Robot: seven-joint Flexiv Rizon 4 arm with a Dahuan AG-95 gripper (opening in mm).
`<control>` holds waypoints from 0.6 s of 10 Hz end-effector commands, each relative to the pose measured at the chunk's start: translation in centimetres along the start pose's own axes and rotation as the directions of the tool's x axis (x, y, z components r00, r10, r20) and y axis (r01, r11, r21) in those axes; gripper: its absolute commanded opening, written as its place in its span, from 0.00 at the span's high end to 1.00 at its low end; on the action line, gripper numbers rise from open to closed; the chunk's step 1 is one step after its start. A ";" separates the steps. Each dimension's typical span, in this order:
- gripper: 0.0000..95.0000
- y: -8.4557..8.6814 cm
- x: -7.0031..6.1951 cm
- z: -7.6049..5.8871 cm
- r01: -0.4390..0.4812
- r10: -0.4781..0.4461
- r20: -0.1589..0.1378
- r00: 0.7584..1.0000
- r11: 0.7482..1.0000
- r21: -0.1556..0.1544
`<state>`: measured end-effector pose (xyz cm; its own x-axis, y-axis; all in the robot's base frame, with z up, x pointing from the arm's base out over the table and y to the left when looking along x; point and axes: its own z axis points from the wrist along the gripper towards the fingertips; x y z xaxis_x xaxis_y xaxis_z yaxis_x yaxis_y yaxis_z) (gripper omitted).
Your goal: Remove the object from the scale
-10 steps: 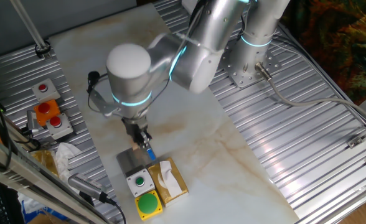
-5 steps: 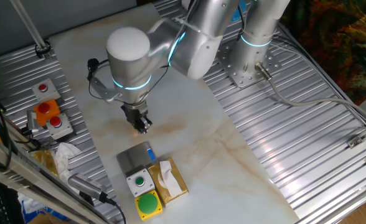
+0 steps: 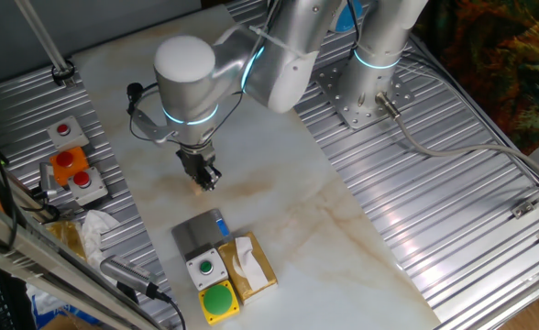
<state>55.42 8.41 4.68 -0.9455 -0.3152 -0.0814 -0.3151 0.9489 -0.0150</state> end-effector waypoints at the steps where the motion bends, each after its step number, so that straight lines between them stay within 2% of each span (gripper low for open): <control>1: 1.00 -0.2 0.2 0.2 0.087 -0.086 -0.018 0.996 0.996 0.024; 2: 1.00 -0.4 0.7 0.5 0.102 -0.101 -0.025 0.995 0.994 0.027; 4: 1.00 -1.0 2.5 1.1 0.112 -0.111 -0.026 0.993 0.993 0.026; 6: 1.00 -1.2 3.3 1.4 0.119 -0.118 -0.031 0.993 0.993 0.026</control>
<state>52.61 6.06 3.14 -0.9032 -0.4262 -0.0513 -0.4232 0.9041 -0.0598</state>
